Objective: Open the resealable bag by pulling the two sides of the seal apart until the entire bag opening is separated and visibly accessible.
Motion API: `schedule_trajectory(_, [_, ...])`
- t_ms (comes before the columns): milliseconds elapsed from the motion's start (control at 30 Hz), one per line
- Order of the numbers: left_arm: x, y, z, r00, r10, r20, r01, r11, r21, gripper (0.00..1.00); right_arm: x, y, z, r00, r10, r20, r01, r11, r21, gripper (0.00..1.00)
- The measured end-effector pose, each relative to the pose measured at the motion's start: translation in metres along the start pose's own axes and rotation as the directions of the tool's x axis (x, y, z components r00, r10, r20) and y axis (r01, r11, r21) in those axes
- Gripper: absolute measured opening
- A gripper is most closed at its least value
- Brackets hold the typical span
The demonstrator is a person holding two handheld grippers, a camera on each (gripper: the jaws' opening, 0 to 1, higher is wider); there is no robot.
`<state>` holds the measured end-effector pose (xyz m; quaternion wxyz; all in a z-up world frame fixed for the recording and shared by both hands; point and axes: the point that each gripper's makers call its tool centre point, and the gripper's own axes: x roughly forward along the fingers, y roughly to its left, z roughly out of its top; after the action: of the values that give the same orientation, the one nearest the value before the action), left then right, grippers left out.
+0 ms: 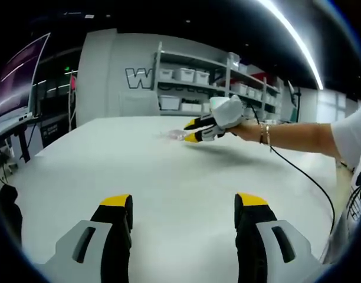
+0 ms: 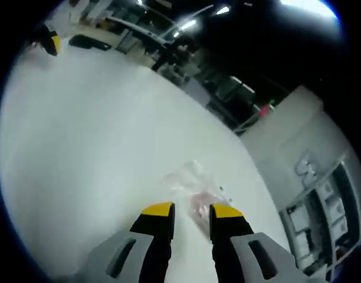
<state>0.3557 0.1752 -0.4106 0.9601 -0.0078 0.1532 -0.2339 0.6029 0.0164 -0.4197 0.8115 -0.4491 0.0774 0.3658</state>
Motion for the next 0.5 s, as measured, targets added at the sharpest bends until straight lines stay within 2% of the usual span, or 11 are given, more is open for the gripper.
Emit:
schedule_trajectory(167, [0.0,0.002,0.0,1.0,0.002,0.002,-0.002,1.0,-0.001,0.69,0.001,0.001,0.002,1.0,0.014,0.022,-0.015,1.0,0.013,0.21])
schedule_trajectory(500, [0.0,0.004,0.0,1.0,0.001,-0.001,-0.001,1.0,0.002,0.69,0.009,0.004,0.003,1.0,0.015,-0.002,-0.015,0.997,-0.073,0.2])
